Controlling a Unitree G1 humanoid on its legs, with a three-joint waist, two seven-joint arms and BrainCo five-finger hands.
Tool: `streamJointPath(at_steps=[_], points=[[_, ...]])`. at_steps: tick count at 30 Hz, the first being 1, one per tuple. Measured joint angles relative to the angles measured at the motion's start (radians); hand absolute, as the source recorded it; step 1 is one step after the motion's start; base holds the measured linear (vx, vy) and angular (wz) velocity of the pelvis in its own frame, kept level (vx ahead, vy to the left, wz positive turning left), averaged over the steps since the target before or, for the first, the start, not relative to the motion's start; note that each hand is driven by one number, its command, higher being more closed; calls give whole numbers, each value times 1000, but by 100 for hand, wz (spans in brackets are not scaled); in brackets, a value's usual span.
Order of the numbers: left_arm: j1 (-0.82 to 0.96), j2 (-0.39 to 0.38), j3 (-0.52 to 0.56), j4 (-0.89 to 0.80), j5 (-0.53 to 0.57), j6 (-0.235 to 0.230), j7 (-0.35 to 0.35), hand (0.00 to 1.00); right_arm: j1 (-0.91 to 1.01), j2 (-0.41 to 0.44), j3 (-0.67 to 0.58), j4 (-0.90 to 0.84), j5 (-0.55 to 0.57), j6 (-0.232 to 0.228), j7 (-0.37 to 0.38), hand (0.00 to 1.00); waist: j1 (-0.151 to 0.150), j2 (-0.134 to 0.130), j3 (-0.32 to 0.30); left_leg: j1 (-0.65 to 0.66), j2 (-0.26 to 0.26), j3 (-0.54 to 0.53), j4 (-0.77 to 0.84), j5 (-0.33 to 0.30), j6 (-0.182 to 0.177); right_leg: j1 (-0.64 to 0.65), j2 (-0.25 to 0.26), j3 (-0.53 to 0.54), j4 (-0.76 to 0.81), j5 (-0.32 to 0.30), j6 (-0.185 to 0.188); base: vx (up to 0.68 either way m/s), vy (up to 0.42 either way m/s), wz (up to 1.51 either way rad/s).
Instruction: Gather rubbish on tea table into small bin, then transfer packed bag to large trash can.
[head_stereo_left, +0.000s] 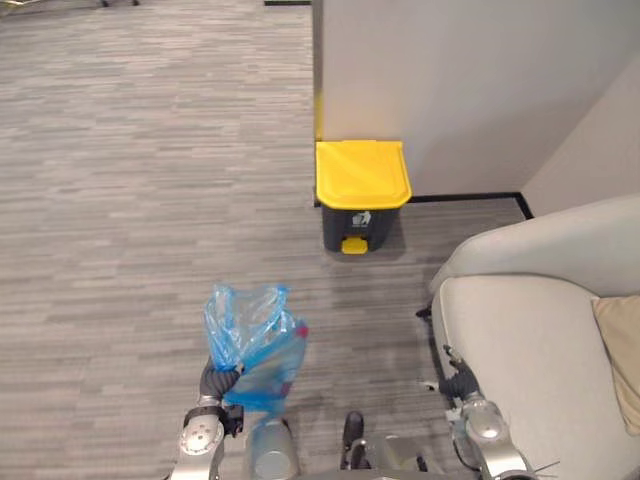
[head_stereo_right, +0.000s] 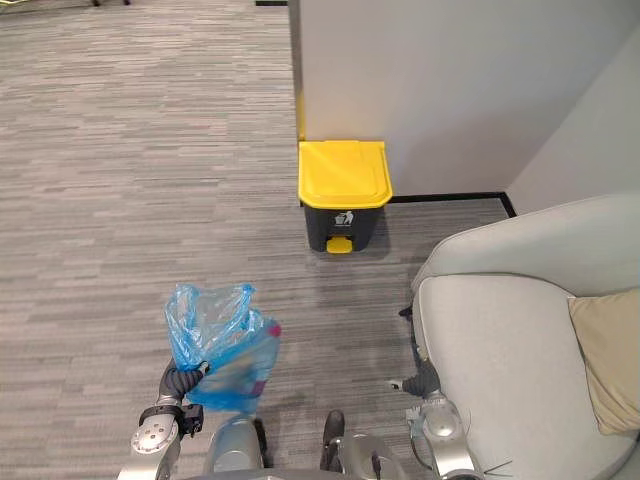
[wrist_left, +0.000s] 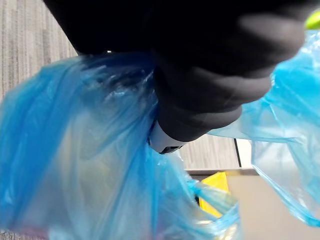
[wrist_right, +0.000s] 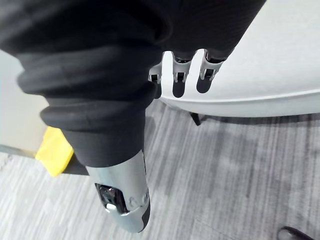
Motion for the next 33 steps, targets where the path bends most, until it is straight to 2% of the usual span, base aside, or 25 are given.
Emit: streamJointPath(at_steps=[2, 3, 4, 5, 6, 7, 9, 10, 11, 12, 14, 15, 17, 18, 19, 20, 21, 23, 24, 25, 27, 28, 30, 31, 33], points=[[3, -13, 11, -4, 0, 0, -9, 100, -9, 0, -16, 8, -1, 0, -1, 0, 13, 11, 3, -3, -43, -24, -298, 74, -21, 39, -4, 41, -20, -17, 30, 364, 150, -69], [2, -18, 12, -7, 0, 0, -9, 100, -9, -2, -20, 11, -1, 0, -2, 0, 22, 15, 3, -3, -50, -29, -379, 123, -18, 53, -3, 59, -27, -28, 42, 481, 280, -99], [7, -30, 30, -9, 0, 0, -10, 100, -10, 0, -12, 16, -1, 3, -3, 0, 47, 14, 1, 34, -56, -26, -423, 245, -17, 76, -7, 102, -26, -57, 71, 403, 250, -80], [14, -32, 40, -9, 0, 0, -10, 100, -11, 3, -8, 15, -1, 3, -4, 0, 48, 11, -1, 40, -65, -28, -420, 270, 2, 84, -14, 112, -25, -71, 82, 583, 338, -70], [11, -33, 54, -19, 0, 0, -10, 100, -9, 5, 0, 15, -1, 2, -4, 0, 43, -23, -16, 29, -105, -27, -382, 248, 46, 74, -57, 123, 14, -122, 113, 444, 226, -16], [12, -35, 57, -25, 0, 0, -10, 100, -5, 6, 0, 16, -1, 2, -4, 0, 42, -35, -22, 27, -120, -20, -365, 225, 60, 63, -76, 126, 56, -150, 134, 453, 210, -20], [22, -40, 66, -24, -2, 3, -8, 100, -19, 10, 0, 30, -5, 3, -5, 0, 44, -47, -24, 66, -143, 25, -336, 153, 81, -31, -121, 124, 323, -209, 228, 410, 164, -35], [42, -35, 66, -26, -3, 4, -6, 100, -28, 21, 3, 38, -9, 4, -5, 0, 36, -47, -23, 130, -158, 39, -319, 110, 105, -101, -162, 109, 561, -182, 332, 458, 187, -33], [43, -31, 65, -26, -3, 5, -4, 100, -27, 25, 5, 39, -9, 4, -5, 0, 31, -48, -23, 156, -163, 41, -317, 94, 110, -130, -178, 100, 647, -165, 352, 476, 160, 2], [59, -18, 62, -28, -4, 6, 11, 100, -24, 34, 5, 43, -10, 4, -5, 0, 15, -47, -22, 217, -172, 39, -314, 61, 124, -173, -222, 48, 791, -186, 310, 380, 93, 18], [61, -6, 63, -38, -5, 6, 21, 100, -23, 35, 8, 43, -10, 5, -6, 0, 11, -45, -21, 272, -173, 37, -332, 39, 122, -227, -251, -24, 790, -220, 246, 512, 52, 18], [58, 6, 64, -47, -5, 6, 31, 100, -28, 33, 14, 43, -10, 5, -6, 0, 7, -42, -20, 295, -170, 15, -350, 39, 121, -269, -246, -67, 704, -238, 213, 550, -6, 25], [34, 9, 69, -44, -6, 6, 33, 100, -29, 21, 14, 45, -10, 5, -6, 0, -12, -28, -12, 321, -148, -30, -364, 40, 119, -296, -195, -86, 515, -230, 192, 481, -80, 57], [18, 12, 74, -44, -6, 5, 33, 100, -21, 8, 14, 46, -10, 6, -6, 0, -12, -26, -9, 344, -135, -50, -364, 46, 79, -298, -147, -68, 336, -153, 172, 431, -106, 62], [15, 14, 77, -45, -6, 4, 33, 100, -11, 4, 13, 44, -10, 6, -6, 0, -12, -33, -14, 358, -140, -61, -362, 43, 66, -280, -135, -49, 225, -75, 167, 455, -143, 71], [19, 29, 79, -46, -6, 1, 33, 100, 18, 0, 10, 38, -10, 5, -10, 0, -13, -56, -23, 374, -158, -94, -344, 13, 23, -249, -134, -12, 79, 139, 144, 458, -154, 79], [-5, 1, 83, -15, -5, 4, 33, 100, 27, -24, -8, 52, -9, 16, -15, 0, -13, -3, -30, 366, -118, -126, -284, -21, 0, -234, -113, -47, 108, 175, 110, 444, -139, 75], [-7, -3, 82, -27, -5, -2, 31, 100, 33, -23, -12, 18, -9, 14, -19, 0, -16, -1, -31, 319, -97, -127, -179, 6, -44, -205, -112, -75, 94, 114, 107, 384, -138, 53], [-12, -19, 83, -28, -6, -2, 30, 100, 33, -23, -15, -7, -8, 14, -21, 0, -19, 17, -19, 239, -61, -119, -1, 31, -71, -161, -91, -96, 65, 100, 96, 405, -144, 44], [-11, -24, 82, -28, -6, -1, 30, 100, 32, -16, -15, -8, -7, 14, -22, 0, -13, 14, -17, 200, -29, -107, 81, 18, -66, -133, -86, -102, 46, 96, 90, 311, -76, 28], [-4, -31, 73, -27, -6, -1, 28, 100, 33, 3, -17, -17, -6, 14, -25, 0, 2, -5, -8, 153, 5, -58, 132, -11, -16, -70, -85, -104, 12, 88, 85, 260, -27, -1], [-1, -32, 60, -27, -6, -1, 26, 100, 33, 9, -18, -28, -4, 11, -33, 0, 21, -13, -7, 131, 5, -45, 83, -20, -1, -54, -93, -97, 2, 84, 92, 224, 10, -13], [-2, -39, 54, -27, -6, -1, 23, 100, 23, 10, -25, -31, 1, 7, -39, 0, 23, -9, -9, 105, 3, -43, -47, -12, -1, -52, -97, -91, 1, 82, 100, 158, 131, -14], [-6, -44, 50, -17, -6, -1, 12, 100, 22, 11, -41, -31, 1, 5, -39, 0, 19, 13, -11, 99, 6, -45, -228, 78, 3, -50, -90, -92, 2, 72, 131, 153, 248, -11], [-14, -36, 44, 4, -6, 1, 8, 100, 20, 27, -53, 2, 1, 8, -39, 0, 21, -4, -6, 127, -22, -34, -277, 129, 6, -38, -105, -76, -10, 73, 162, 138, 218, -3]])
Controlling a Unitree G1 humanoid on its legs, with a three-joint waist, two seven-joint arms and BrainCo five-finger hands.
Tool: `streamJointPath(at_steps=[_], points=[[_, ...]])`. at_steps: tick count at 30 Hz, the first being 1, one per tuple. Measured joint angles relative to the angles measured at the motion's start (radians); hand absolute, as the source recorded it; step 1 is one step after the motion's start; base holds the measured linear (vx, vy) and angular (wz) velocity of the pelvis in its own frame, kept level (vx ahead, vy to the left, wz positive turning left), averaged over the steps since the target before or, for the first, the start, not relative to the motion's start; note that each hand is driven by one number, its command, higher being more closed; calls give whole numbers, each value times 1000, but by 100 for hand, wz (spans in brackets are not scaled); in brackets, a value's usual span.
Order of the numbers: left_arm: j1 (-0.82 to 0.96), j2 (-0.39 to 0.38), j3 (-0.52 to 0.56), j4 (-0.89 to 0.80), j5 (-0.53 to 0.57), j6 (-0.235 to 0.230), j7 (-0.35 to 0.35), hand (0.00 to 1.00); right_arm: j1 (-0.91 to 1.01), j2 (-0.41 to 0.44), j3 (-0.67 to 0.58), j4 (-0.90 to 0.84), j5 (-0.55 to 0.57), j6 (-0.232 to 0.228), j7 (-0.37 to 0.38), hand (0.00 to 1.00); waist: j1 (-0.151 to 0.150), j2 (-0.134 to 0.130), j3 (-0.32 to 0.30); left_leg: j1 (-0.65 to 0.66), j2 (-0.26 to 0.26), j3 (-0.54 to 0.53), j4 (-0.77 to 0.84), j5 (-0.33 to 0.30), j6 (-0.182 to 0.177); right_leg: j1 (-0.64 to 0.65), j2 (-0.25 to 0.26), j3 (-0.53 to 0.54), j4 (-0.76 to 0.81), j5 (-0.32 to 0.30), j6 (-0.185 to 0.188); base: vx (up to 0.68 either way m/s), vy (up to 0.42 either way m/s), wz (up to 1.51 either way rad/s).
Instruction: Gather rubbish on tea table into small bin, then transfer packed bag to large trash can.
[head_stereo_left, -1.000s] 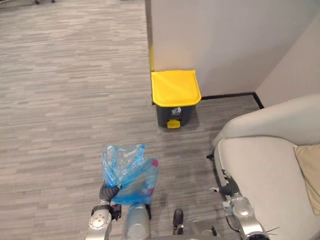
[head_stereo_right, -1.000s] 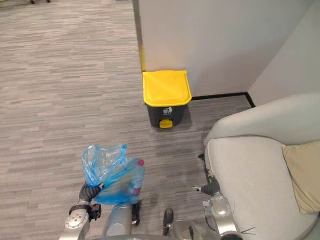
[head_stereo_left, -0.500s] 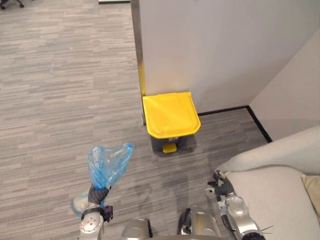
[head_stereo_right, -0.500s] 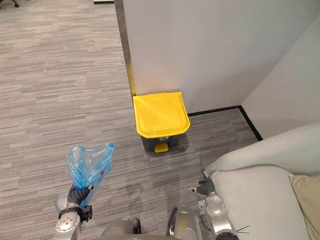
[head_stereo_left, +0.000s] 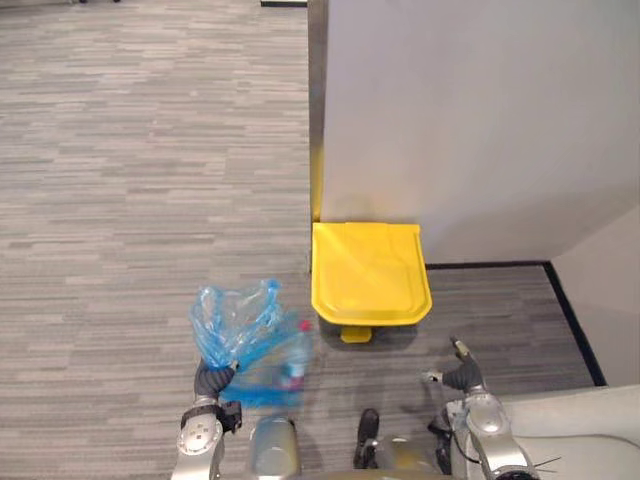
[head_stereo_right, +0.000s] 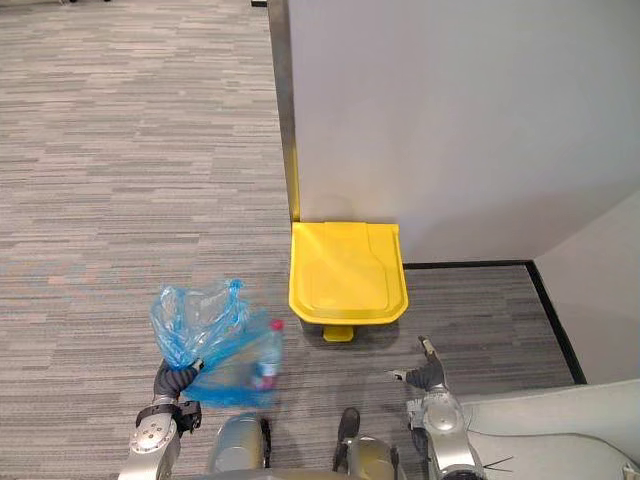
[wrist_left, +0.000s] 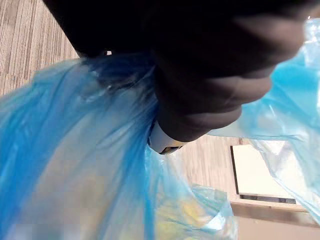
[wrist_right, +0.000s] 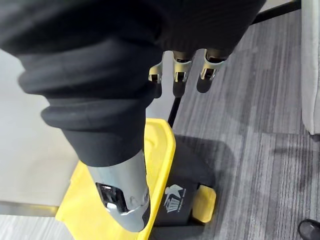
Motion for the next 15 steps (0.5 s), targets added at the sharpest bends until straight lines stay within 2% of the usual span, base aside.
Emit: streamJointPath(at_steps=[1, 2, 4, 12, 14, 15], points=[[1, -4, -10, 0, 1, 0, -1, 100, 20, 5, -3, 0, 0, 0, 0, 0, -1, -27, -14, 22, -40, 7, -36, 11, 17, 14, -36, 1, -17, -1, 13, 132, 167, 15], [4, -4, -14, 0, 1, 0, -1, 100, 29, 5, -4, 1, 0, 0, 0, 0, -1, -25, -15, 30, -53, 10, -50, 13, 20, 18, -47, 1, -21, -2, 15, 142, 196, 17], [8, 7, -13, 1, 2, 0, -1, 100, 34, 8, -4, 4, 0, -1, 0, 0, -3, -31, -20, 54, -89, 25, -93, 24, 37, 18, -78, 6, -23, -3, 43, 67, 113, -1], [7, 20, -2, 28, 2, 1, 0, 100, 4, 1, -5, 40, 0, 0, 0, 0, -4, -24, -23, 84, -113, 53, -147, 34, 45, 14, -89, 36, -39, 0, 50, 25, 15, -10], [8, 28, 7, 27, 2, 1, 1, 100, -11, -4, -5, 55, 0, 3, 0, 0, -3, -24, -23, 84, -112, 59, -141, 26, 46, 9, -89, 46, -35, -2, 53, 5, 1, -16], [12, 32, 32, 27, 2, 1, 2, 100, -23, -9, -4, 68, 0, 6, 0, 0, 1, -24, -23, 71, -107, 70, -108, -1, 51, -16, -89, 59, 3, -25, 59, -5, 19, -25]])
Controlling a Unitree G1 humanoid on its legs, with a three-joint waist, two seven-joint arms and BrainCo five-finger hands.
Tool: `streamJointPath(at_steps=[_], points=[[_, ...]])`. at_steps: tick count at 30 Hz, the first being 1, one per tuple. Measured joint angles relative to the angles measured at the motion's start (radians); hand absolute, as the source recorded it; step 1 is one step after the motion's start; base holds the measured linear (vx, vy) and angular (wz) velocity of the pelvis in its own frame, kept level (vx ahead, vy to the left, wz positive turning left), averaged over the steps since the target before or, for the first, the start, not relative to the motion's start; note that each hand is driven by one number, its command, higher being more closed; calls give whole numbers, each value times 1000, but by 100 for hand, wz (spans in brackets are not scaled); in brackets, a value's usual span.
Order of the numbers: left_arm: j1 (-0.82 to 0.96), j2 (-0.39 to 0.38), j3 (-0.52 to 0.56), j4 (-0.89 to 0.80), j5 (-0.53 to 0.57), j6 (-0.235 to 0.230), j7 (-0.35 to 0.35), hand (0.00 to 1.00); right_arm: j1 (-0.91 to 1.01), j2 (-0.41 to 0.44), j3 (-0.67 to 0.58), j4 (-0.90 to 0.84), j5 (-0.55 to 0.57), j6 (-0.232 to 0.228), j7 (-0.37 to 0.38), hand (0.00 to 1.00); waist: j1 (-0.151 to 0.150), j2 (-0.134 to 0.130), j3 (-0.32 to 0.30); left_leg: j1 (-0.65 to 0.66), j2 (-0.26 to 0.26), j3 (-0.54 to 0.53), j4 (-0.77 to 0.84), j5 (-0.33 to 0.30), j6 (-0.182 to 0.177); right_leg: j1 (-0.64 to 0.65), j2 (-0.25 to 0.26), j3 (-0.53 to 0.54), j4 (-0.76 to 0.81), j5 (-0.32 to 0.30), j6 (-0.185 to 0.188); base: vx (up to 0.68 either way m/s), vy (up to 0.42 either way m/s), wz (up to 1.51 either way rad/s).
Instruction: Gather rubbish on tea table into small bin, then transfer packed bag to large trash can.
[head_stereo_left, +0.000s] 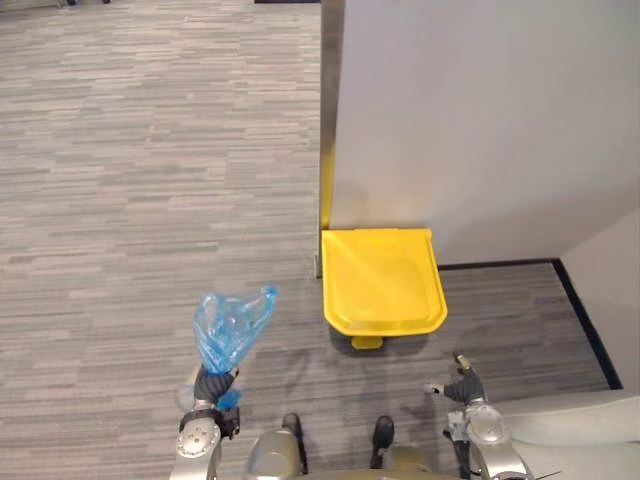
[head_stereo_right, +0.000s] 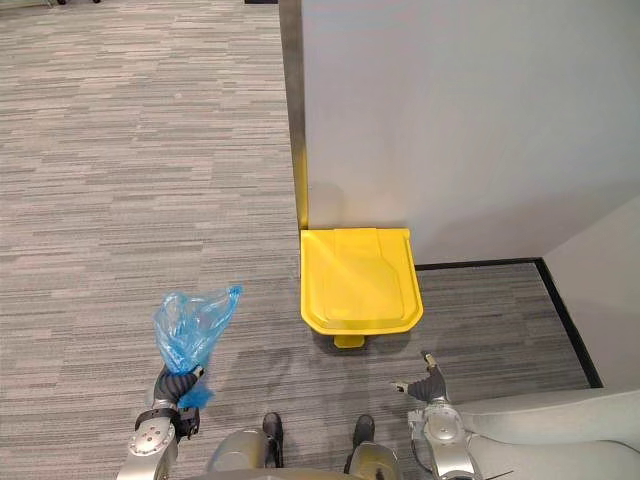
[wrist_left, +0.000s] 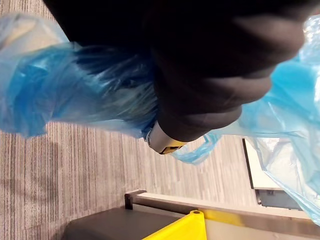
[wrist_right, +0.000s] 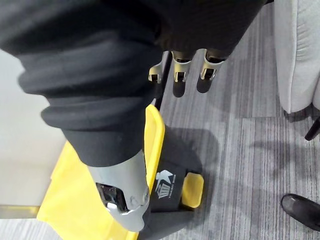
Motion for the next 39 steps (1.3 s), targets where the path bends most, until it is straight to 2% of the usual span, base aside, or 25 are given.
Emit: streamJointPath(at_steps=[1, 3, 5, 6, 7, 9, 10, 11, 12, 13, 14, 15, 16, 17, 18, 19, 20, 21, 23, 26, 29, 33, 39], points=[[3, 2, 11, 0, 0, 0, 1, 100, -14, -3, 0, 9, 0, 2, 0, 0, -1, 1, 0, -10, 5, 4, 26, -20, 2, -18, -2, 5, 35, -19, 0, -10, 28, -31], [21, 23, 32, -4, -1, 0, 2, 100, -26, -6, 0, 17, 0, 6, 0, 0, -3, -3, 2, -32, 11, 6, 139, -113, 15, -82, -27, 28, 229, -122, 12, 6, 52, -11], [36, 30, 32, -4, -1, 1, 3, 100, -23, -11, 1, 19, 0, 9, 0, 0, -4, -3, 6, -17, 10, -2, 176, -153, 32, -114, -58, 23, 364, -146, 18, 80, 64, 6], [44, 40, 29, -4, -2, 2, 4, 100, -25, -12, 4, 24, 0, 10, 0, 0, -7, 6, 18, 15, 11, -8, 184, -171, 46, -190, -72, 14, 538, -143, -13, 105, 78, 7], [47, 46, 28, -3, -2, 4, 5, 100, -23, -11, 4, 25, 0, 10, 0, 0, -9, 17, 25, 27, 12, -14, 188, -179, 50, -199, -72, 5, 551, -162, -12, 116, 86, 13], [38, 61, 21, 6, -3, 5, 22, 100, -30, -12, 3, 22, 0, 10, -1, 0, -7, 19, 36, 61, 30, -36, 226, -229, 53, -248, -67, -33, 484, -178, -12, 193, -2, 22], [29, 69, 19, 17, -3, 5, 23, 100, -36, -14, 3, 21, 0, 10, -1, 0, -5, 22, 44, 76, 37, -39, 237, -246, 50, -273, -54, -33, 415, -161, 5, 271, -26, 19], [18, 76, 10, 33, -3, 4, 22, 100, -40, -15, 3, 22, 0, 10, -1, 0, -7, 21, 48, 87, 37, -44, 241, -254, 49, -286, -45, -34, 328, -126, 20, 276, -42, 35], [-6, 88, 1, 59, -3, 4, 23, 100, -48, -16, 4, 22, 0, 11, -1, 0, -22, 10, 62, 105, 28, -52, 250, -259, 40, -299, -50, -46, 215, -48, 47, 367, -94, 53], [-26, 88, -1, 83, -3, 5, 25, 100, -49, -23, 4, 24, 0, 14, -2, 0, -31, 9, 69, 125, 26, -80, 259, -276, 15, -259, -44, -54, 209, -46, 51, 359, -118, 48], [-34, 83, -1, 84, -3, 5, 26, 100, -53, -30, 3, 22, 0, 15, -2, 0, -30, 15, 72, 132, 30, -94, 260, -282, 3, -245, -26, -23, 188, -14, 39, 421, -173, 31], [-56, 79, -17, 79, -3, 4, 26, 100, -60, -49, -6, -2, 1, 16, -2, 0, -29, 38, 93, 143, 43, -148, 244, -283, -7, -243, -6, 5, 236, -58, 77, 334, -123, 27], [-73, 82, -23, 79, -3, 4, 24, 100, -57, -51, -21, -14, 2, 15, -3, 0, -36, 42, 101, 146, 28, -161, 237, -276, -19, -254, -4, 33, 283, -73, 92, 299, -108, 74], [-92, 85, -27, 74, -2, 4, 23, 100, -32, -52, -50, -27, 4, 16, -2, 0, -50, 34, 107, 165, 2, -193, 230, -268, -32, -259, -12, 69, 370, -85, 74, 249, -91, 88], [-86, 81, -29, 66, -3, 1, 25, 100, -10, -58, -77, -28, 13, 23, -2, 0, -52, 40, 111, 207, -7, -224, 232, -268, -32, -261, -25, 113, 476, -162, 23, 268, -114, 83], [-88, 83, -30, 63, -2, 0, 27, 100, 3, -58, -82, -40, 18, 31, -4, 0, -56, 42, 110, 214, -2, -242, 241, -268, -32, -265, -16, 156, 522, -196, -2, 331, -173, 67], [-97, 81, -31, 57, -2, -1, 34, 100, 43, -55, -113, -124, 31, 31, -28, 0, -59, 44, 105, 195, -3, -265, 267, -268, -32, -265, -18, 172, 554, -251, 11, 288, -178, 47], [-111, 72, -29, 46, -3, -1, 43, 100, 41, -61, -132, -153, 38, 27, -30, 0, -54, 45, 106, 151, 8, -273, 311, -272, -38, -265, -19, 157, 524, -271, 27, 252, -171, 40], [-131, 57, -37, 46, -3, 2, 40, 100, 14, -56, -150, -141, 45, 30, -27, 0, -63, 60, 114, 107, 38, -297, 339, -274, -45, -263, -3, 111, 505, -266, 29, 146, -112, 33], [-133, 42, -38, 44, -3, 1, 39, 100, 10, -31, -151, -141, 61, 33, -22, 0, -62, 57, 112, 106, 62, -297, 330, -271, -50, -259, 14, 94, 495, -266, 27, 79, -110, 12], [-132, 44, -35, 49, -3, 0, 40, 100, -2, -29, -143, -118, 69, 25, -22, 0, -69, 58, 107, 109, 60, -299, 282, -265, -61, -261, 10, 88, 469, -244, 22, -36, -37, 9], [-122, 45, -30, 98, -3, 0, 40, 100, -33, -32, -102, -52, 67, 9, -22, 0, -79, 53, 62, 106, 49, -301, 203, -265, -61, -289, 9, 92, 434, -205, 28, -85, 9, 3], [-83, 43, -29, 137, -3, 2, 39, 100, -38, -36, -69, -25, 42, 3, -23, 0, -83, 51, 23, 105, 41, -325, 162, -261, -70, -303, 0, 82, 423, -187, 23, -72, -20, 6]])
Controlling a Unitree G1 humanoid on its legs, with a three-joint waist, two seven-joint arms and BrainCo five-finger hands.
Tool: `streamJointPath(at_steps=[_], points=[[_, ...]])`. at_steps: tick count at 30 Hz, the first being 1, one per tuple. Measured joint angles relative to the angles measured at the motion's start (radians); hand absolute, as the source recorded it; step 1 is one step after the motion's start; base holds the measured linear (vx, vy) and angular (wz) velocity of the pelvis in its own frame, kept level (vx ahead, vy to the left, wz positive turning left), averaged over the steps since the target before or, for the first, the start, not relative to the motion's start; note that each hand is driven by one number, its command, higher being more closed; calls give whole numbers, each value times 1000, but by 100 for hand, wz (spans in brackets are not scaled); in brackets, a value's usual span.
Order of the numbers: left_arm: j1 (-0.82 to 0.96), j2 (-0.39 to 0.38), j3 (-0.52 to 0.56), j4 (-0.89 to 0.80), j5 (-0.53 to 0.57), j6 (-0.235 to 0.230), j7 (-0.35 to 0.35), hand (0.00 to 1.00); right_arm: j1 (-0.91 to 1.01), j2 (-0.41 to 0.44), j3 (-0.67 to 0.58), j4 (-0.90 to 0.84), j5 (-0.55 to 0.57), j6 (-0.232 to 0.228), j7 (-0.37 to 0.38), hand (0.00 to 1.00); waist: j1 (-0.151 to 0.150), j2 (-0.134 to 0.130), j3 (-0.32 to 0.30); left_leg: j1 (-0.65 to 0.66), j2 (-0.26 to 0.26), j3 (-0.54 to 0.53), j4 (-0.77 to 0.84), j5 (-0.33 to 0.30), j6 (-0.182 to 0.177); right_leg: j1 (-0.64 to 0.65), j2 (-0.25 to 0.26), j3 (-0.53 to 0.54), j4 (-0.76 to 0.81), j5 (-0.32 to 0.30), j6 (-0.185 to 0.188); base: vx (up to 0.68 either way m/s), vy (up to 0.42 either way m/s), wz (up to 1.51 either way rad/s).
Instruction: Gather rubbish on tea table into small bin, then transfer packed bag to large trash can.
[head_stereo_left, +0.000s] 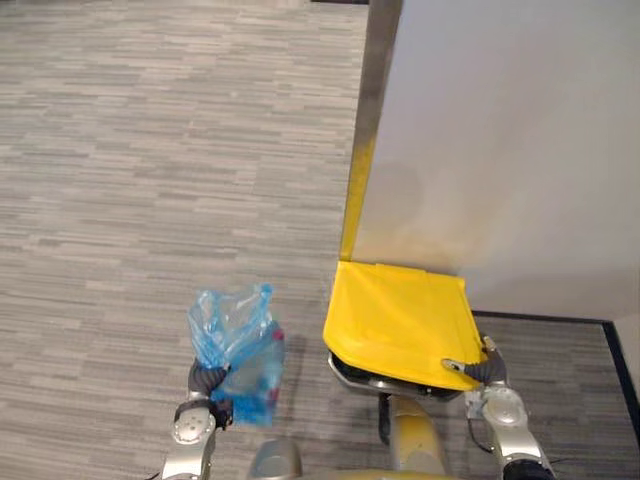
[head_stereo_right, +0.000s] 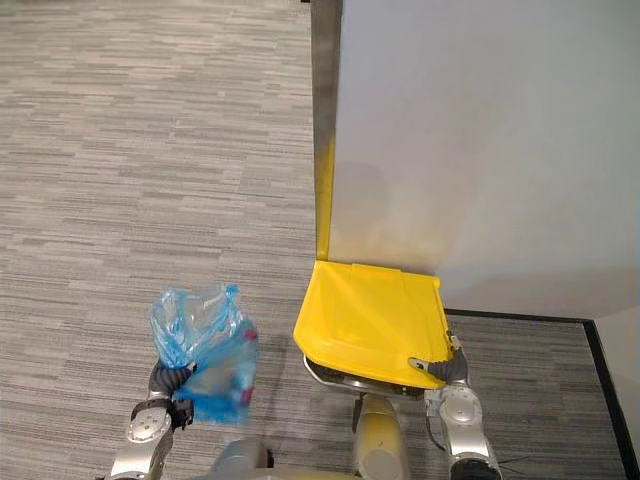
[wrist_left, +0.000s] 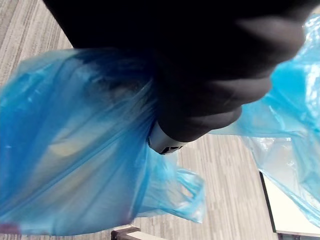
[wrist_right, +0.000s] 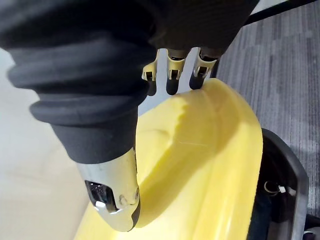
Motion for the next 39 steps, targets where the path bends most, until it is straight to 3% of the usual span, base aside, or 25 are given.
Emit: streamJointPath(at_steps=[7, 15, 22, 29, 35, 37, 39], points=[[33, -3, 38, 7, 0, 2, 1, 100, -11, 10, -3, 8, 8, 13, -2, 0, 0, 2, -12, -6, 10, -32, -31, 30, -36, 0, -3, -27, 3, 6, -8, -35, -58, 13], [89, -42, 39, -32, 1, 2, 27, 100, 44, 97, -181, -294, -4, 30, -198, 0, 3, 4, -13, -14, 21, -26, -34, 39, -45, -3, 14, -22, -13, 25, -23, -28, -22, -1], [79, -71, 33, -60, 0, 2, 30, 100, 118, 110, -328, -366, 12, 33, -260, 0, -3, 4, -13, -30, 21, -20, -34, 39, -45, -24, 18, -16, -5, 25, -23, 4, -7, -3], [79, -77, 28, -73, 0, 5, 29, 100, 164, 161, -363, -284, 91, 51, -224, 0, -1, 4, -13, -53, 22, -28, -12, 39, -45, -22, 7, -42, -5, 22, -20, -5, 1, 10], [78, -73, 30, -70, -1, 13, 30, 100, 136, 186, -365, -143, 227, 54, -202, 0, 2, 5, -12, -84, 19, -48, 15, 39, -46, -18, -9, -71, -7, 9, -19, -30, -3, 16], [73, -64, 30, -59, -2, 13, 28, 100, 106, 186, -353, -76, 265, 55, -162, 0, 2, 4, -11, -91, 19, -61, 16, 39, -46, -18, -11, -81, -7, 7, -19, -21, -14, 14], [57, -52, 30, -29, -2, 13, 24, 100, 80, 180, -262, -33, 263, 56, -111, 0, 0, 10, -6, -102, 19, -71, 18, 39, -47, -22, -11, -81, -8, 6, -19, -11, -12, 8]])
